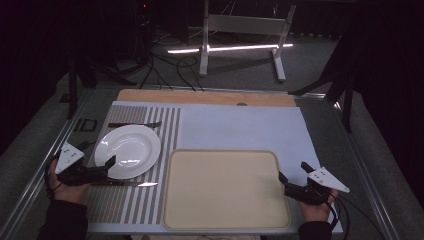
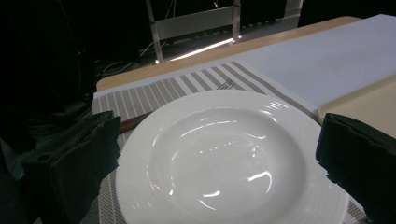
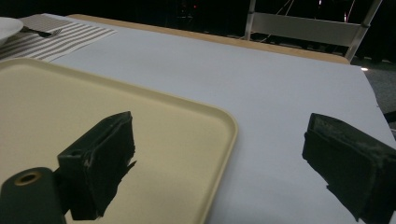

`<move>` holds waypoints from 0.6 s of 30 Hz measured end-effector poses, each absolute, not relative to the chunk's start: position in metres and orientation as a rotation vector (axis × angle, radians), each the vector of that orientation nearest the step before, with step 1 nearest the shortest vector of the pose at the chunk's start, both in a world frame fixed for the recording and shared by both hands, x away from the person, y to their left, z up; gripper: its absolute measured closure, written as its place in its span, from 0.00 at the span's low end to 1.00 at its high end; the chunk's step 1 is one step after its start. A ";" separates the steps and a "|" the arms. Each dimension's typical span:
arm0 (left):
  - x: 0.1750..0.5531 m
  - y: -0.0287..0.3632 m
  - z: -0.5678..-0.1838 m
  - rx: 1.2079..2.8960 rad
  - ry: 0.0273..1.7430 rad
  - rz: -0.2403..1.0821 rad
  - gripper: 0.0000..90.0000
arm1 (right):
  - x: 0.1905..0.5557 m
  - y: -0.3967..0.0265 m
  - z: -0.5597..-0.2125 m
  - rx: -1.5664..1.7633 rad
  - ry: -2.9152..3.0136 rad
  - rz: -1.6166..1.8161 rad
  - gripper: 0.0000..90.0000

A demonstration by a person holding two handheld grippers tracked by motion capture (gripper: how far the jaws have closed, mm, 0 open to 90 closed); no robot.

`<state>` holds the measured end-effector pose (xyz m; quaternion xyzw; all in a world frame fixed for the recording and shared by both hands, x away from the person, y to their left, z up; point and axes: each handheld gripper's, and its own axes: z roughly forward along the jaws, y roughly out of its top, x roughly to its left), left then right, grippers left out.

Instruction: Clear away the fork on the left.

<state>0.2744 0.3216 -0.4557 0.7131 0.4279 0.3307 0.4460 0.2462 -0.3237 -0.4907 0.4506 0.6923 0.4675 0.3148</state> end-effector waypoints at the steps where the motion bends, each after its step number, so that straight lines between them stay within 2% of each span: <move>1: 0.274 0.322 -0.456 1.766 1.060 0.819 0.00 | 0.246 -0.324 -0.491 1.187 1.824 1.232 0.10; 18: 0.297 0.327 -0.444 1.810 1.040 0.852 0.00 | 0.246 -0.324 -0.491 1.186 1.821 1.240 0.10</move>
